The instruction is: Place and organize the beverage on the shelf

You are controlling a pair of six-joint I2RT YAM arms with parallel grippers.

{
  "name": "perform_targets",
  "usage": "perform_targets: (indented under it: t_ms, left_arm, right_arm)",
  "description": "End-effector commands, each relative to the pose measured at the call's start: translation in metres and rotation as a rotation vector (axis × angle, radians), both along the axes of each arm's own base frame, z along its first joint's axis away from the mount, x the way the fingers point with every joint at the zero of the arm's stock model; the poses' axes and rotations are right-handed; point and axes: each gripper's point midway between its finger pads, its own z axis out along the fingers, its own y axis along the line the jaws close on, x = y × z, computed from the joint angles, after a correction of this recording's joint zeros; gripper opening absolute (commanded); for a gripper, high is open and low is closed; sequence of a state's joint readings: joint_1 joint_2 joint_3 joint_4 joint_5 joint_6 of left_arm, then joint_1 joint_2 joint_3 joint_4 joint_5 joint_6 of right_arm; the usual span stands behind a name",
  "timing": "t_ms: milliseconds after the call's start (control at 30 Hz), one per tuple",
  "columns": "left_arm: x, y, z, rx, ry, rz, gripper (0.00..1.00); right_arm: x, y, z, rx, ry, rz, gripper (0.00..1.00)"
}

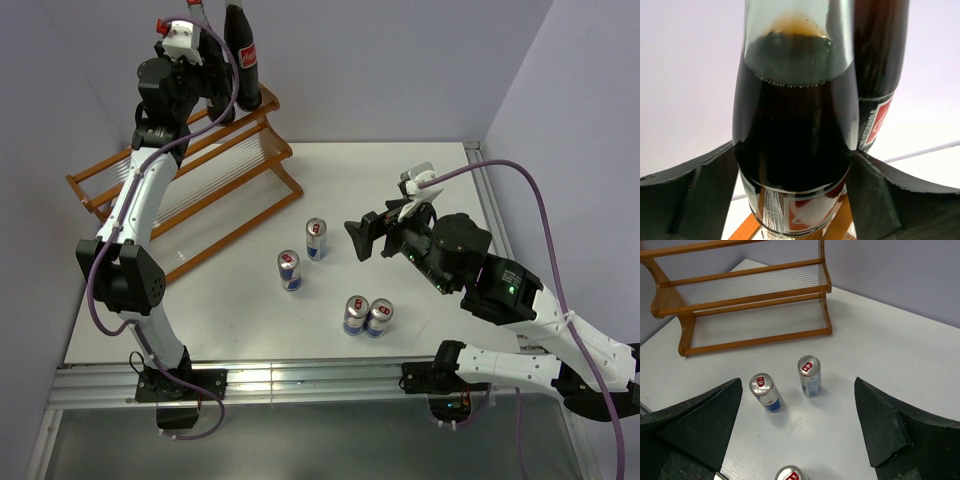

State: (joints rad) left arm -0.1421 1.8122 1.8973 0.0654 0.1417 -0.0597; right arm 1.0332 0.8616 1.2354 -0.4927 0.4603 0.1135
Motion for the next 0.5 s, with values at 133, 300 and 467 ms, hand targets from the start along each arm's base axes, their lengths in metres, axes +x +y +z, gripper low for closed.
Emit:
perform_targets:
  t_ms: [133,300,467]
  left_arm:
    - [-0.029,0.009,0.052,-0.023,-0.13,0.037,0.92]
    - [-0.035,0.012,0.056,-0.033,-0.13,0.044,0.99]
    - [-0.044,0.012,0.06,-0.04,-0.132,0.038,0.99]
  right_arm:
    - [0.002,0.001,0.012,0.042,-0.027,-0.001,1.0]
    - [0.002,0.003,0.011,0.044,-0.024,0.005,1.0]
    - [0.002,0.004,0.011,0.045,-0.02,0.008,1.0]
